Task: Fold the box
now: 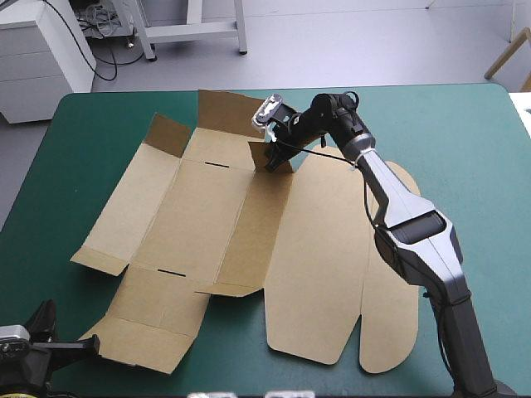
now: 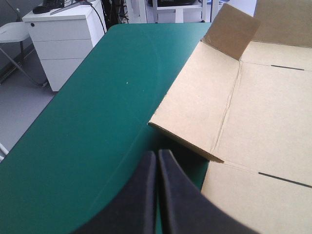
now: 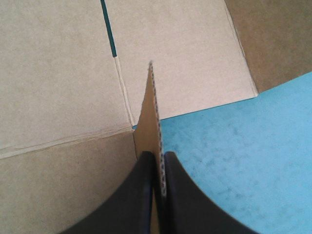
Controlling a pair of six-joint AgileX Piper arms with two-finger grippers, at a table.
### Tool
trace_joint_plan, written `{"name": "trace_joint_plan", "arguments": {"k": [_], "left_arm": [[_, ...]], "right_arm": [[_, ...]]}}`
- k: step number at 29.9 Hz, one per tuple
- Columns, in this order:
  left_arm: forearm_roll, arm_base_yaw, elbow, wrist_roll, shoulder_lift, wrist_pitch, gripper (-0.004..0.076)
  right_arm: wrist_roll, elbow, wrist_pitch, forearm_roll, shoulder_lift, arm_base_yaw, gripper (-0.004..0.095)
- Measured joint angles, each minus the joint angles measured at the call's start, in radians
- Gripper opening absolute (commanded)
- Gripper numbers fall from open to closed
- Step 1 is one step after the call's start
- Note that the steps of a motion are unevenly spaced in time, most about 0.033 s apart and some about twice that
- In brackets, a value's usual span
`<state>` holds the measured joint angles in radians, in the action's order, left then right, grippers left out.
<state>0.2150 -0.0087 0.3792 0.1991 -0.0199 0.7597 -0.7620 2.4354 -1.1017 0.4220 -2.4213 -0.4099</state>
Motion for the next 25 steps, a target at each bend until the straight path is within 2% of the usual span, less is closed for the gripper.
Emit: {"name": "trace_joint_plan", "arguments": {"k": [6,12,25], "left_arm": [[0.0,0.0,0.0,-0.001,0.0,0.0,-0.001],[0.0,0.0,0.0,-0.002,0.0,0.0,-0.001],[0.0,0.0,0.0,-0.002,0.0,0.0,-0.001]], "right_arm": [[-0.036,0.011,-0.027,0.003,0.001,0.0,-0.0016],[-0.085,0.06,-0.113,-0.021,0.001,-0.009,-0.0016],[-0.242,0.068,-0.122,-0.122,0.011,-0.127,-0.0016]]}}
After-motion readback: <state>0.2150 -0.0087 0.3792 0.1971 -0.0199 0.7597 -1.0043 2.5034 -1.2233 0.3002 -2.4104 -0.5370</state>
